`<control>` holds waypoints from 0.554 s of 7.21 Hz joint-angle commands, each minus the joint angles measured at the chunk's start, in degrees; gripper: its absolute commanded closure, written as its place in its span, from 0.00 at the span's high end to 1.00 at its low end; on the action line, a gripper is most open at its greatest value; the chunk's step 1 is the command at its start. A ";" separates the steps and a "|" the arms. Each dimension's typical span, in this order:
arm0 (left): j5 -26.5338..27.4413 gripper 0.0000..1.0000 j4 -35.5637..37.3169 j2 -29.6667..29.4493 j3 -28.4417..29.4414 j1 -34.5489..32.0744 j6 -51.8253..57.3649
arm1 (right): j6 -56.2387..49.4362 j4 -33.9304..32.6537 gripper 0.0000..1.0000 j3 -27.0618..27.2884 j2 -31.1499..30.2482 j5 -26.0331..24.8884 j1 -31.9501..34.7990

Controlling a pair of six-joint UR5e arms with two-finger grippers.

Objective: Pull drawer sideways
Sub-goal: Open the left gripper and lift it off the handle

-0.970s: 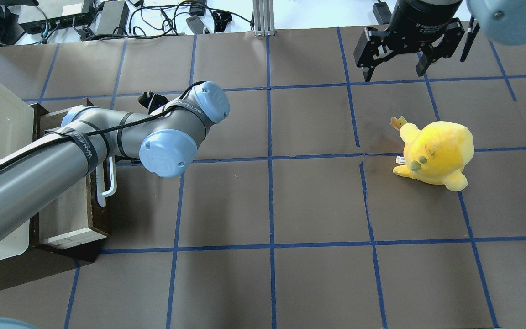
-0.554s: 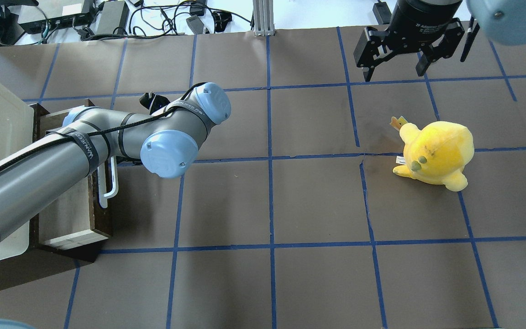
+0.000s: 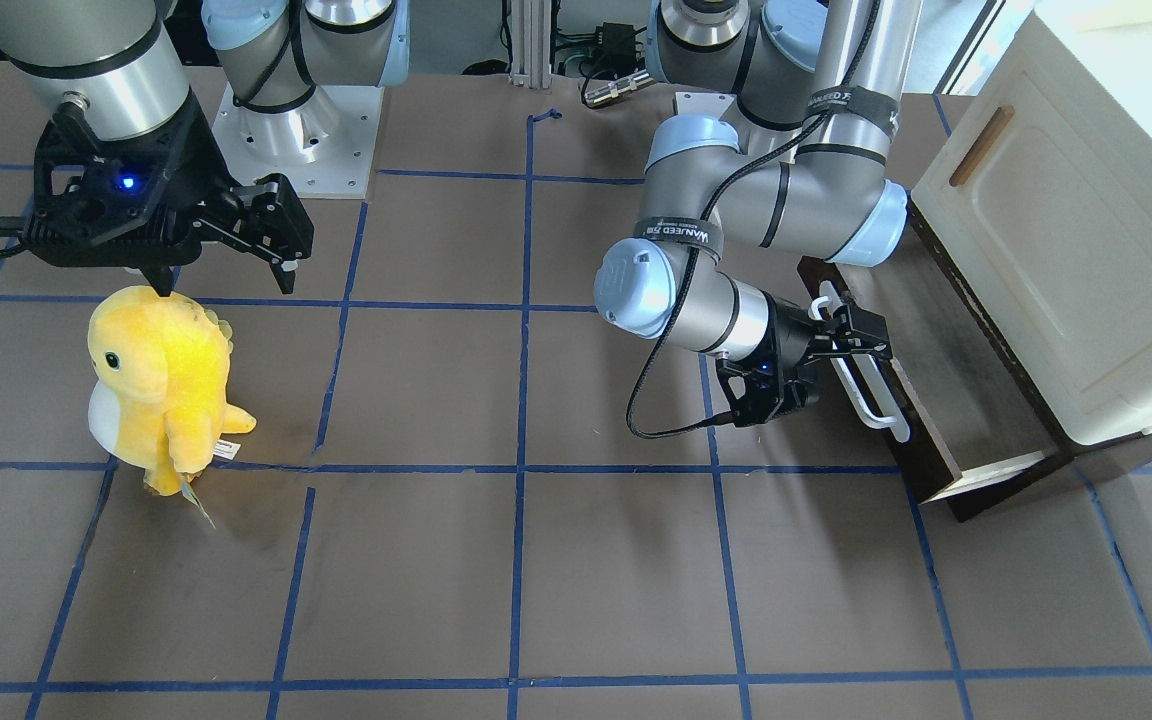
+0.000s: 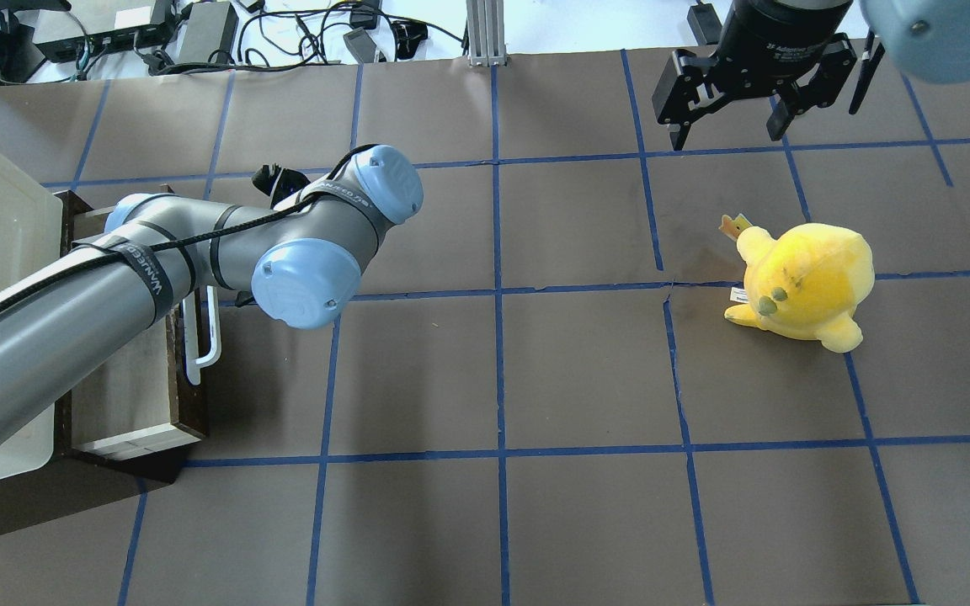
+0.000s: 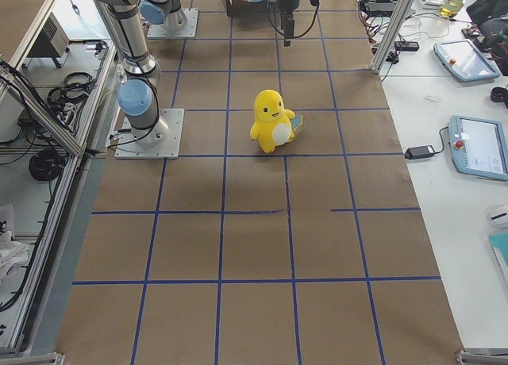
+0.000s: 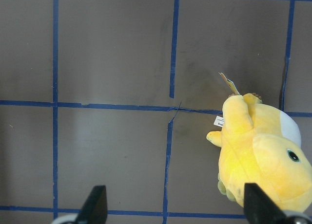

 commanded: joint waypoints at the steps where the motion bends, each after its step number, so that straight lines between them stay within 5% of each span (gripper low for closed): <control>1: -10.82 1.00 -0.59 2.46 5.94 -0.10 4.18 | 0.04 0.00 1.00 0.00 0.00 0.00 0.00; 3: -26.55 1.00 -0.60 8.24 8.52 -0.01 4.56 | 0.04 0.00 1.00 0.00 0.00 0.00 0.00; 4: -29.40 1.00 -0.77 11.40 9.23 -0.01 7.35 | 0.04 0.00 1.00 0.00 0.00 0.00 0.00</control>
